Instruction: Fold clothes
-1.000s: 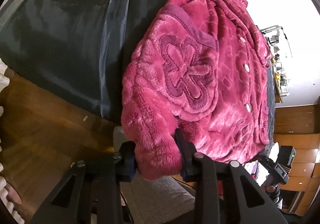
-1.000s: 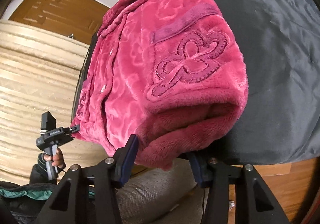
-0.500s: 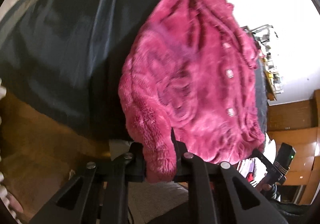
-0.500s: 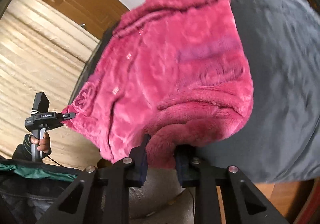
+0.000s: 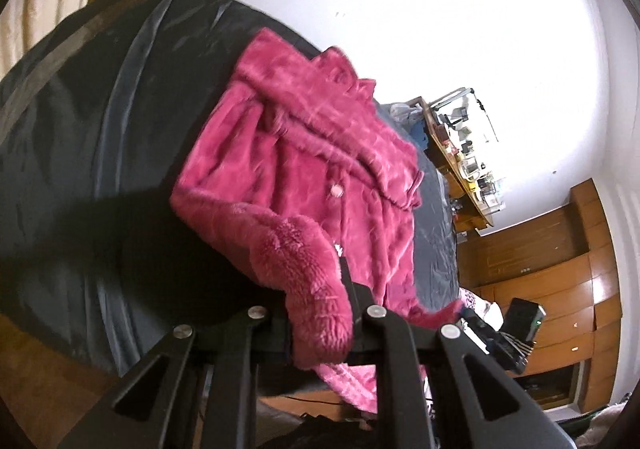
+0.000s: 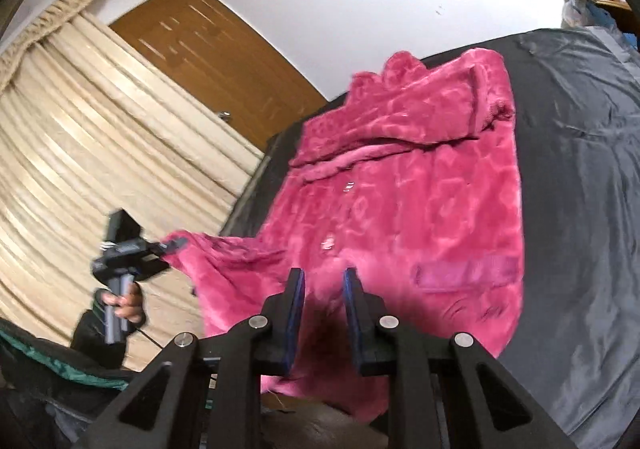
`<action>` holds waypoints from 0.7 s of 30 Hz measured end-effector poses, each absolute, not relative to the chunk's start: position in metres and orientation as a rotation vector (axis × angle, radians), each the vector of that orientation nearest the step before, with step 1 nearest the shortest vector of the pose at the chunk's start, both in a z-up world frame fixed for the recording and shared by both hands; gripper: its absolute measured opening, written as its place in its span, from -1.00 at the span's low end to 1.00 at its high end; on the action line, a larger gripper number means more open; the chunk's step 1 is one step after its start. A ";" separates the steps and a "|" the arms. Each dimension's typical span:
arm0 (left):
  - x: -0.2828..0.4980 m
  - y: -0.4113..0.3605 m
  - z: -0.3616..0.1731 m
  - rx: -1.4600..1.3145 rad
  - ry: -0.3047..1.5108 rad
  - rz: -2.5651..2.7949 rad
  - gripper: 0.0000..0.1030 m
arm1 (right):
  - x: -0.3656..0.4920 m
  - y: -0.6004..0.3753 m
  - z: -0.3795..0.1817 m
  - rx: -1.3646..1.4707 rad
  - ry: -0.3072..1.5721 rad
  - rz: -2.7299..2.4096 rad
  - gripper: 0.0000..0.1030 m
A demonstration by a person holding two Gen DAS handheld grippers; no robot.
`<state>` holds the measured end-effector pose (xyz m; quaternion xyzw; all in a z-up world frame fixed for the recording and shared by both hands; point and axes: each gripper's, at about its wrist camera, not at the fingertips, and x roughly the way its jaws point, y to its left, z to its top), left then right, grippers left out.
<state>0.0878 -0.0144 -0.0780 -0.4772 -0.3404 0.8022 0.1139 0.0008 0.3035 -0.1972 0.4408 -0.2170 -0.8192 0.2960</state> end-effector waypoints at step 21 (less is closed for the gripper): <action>0.032 -0.026 -0.075 -1.398 -1.042 2.322 -0.65 | 0.062 0.383 -0.299 1.607 -0.937 -2.022 0.39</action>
